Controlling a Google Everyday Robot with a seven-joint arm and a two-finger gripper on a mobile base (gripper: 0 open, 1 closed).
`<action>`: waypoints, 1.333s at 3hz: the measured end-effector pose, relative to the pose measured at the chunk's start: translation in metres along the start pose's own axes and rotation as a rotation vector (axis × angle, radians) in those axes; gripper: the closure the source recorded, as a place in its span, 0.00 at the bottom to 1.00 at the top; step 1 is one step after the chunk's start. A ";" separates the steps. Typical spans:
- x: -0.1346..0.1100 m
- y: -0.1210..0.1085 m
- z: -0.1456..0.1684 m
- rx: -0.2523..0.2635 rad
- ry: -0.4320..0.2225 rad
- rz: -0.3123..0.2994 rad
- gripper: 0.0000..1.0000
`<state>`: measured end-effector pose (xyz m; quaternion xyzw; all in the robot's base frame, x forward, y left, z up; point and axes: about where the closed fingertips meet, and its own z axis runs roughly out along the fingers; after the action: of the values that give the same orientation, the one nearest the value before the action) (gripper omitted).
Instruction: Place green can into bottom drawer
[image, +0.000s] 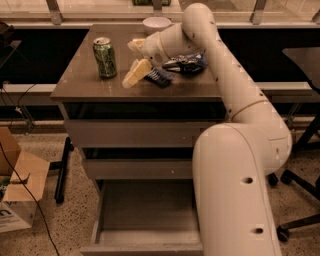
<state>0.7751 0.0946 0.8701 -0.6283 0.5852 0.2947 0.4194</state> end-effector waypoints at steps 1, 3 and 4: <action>-0.009 -0.008 0.017 -0.015 -0.035 -0.010 0.00; -0.027 -0.014 0.043 -0.048 -0.087 -0.049 0.00; -0.036 -0.012 0.059 -0.073 -0.109 -0.065 0.00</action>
Offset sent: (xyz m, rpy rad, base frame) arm 0.0446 0.0448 0.0218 0.0873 -0.0355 0.0848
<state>0.7887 0.1632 0.8756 -0.6451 0.5296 0.3356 0.4368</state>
